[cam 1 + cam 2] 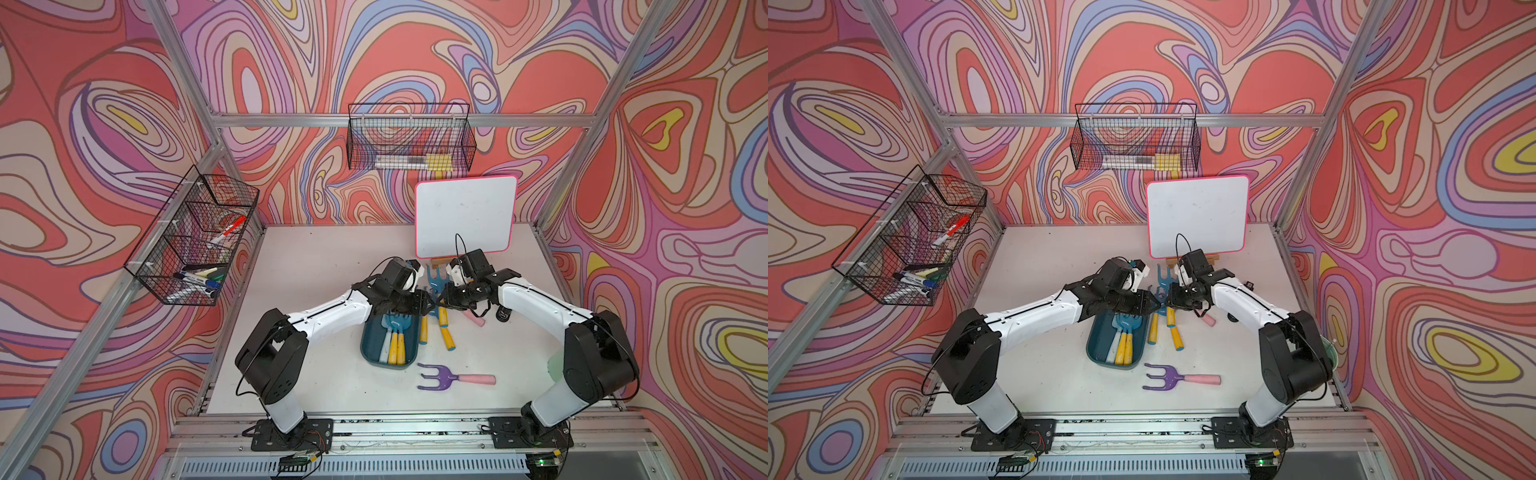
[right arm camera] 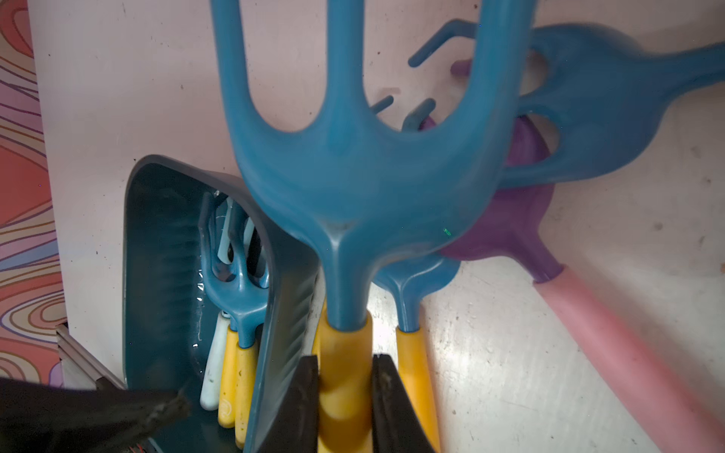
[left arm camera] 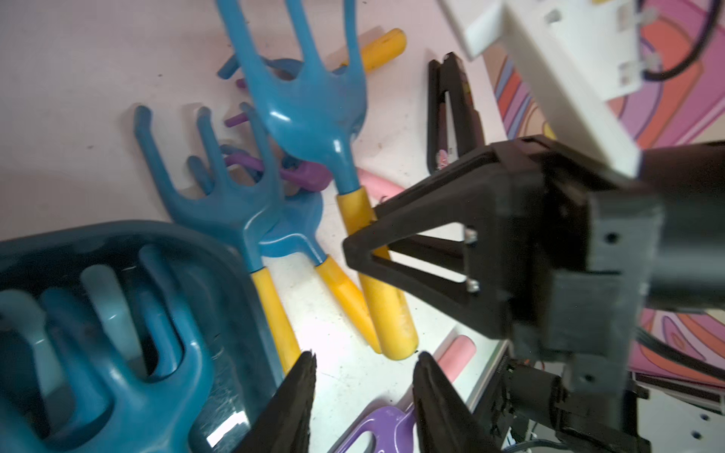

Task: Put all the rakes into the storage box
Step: Pick up the rake at the center of the board.

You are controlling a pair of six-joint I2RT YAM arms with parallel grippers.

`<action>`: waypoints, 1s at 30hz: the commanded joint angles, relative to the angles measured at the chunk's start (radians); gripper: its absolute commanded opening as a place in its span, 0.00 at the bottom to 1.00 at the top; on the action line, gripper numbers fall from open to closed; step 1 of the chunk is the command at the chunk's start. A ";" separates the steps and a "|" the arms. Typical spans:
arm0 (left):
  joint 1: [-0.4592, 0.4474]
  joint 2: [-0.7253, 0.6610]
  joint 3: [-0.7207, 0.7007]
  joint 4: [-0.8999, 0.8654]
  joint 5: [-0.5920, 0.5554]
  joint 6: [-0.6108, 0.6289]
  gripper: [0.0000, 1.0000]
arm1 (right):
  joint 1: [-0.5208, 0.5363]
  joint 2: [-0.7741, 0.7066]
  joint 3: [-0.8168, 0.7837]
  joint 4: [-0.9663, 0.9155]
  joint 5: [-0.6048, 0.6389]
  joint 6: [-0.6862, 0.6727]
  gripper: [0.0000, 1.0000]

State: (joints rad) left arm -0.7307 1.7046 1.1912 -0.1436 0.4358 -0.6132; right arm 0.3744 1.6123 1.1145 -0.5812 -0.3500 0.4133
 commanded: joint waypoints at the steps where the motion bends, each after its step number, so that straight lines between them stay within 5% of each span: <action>1: 0.001 0.028 -0.004 0.082 0.099 0.001 0.46 | 0.000 -0.018 0.043 0.058 -0.054 0.017 0.08; 20: -0.002 0.099 0.056 0.078 0.045 0.003 0.45 | -0.001 -0.077 0.059 0.109 -0.213 -0.006 0.11; 21: -0.003 0.103 0.063 0.075 0.039 0.003 0.42 | -0.001 -0.078 0.059 0.105 -0.213 -0.006 0.11; 25: -0.003 0.099 0.065 0.061 0.042 0.004 0.01 | -0.001 -0.085 0.057 0.085 -0.188 -0.013 0.11; 30: -0.003 0.038 0.010 0.023 0.029 0.002 0.00 | 0.000 -0.079 0.059 0.075 -0.173 -0.014 0.18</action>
State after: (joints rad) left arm -0.7326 1.7939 1.2282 -0.0887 0.4866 -0.6216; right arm 0.3683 1.5578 1.1614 -0.5083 -0.5156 0.4122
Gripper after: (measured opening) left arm 0.271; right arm 0.210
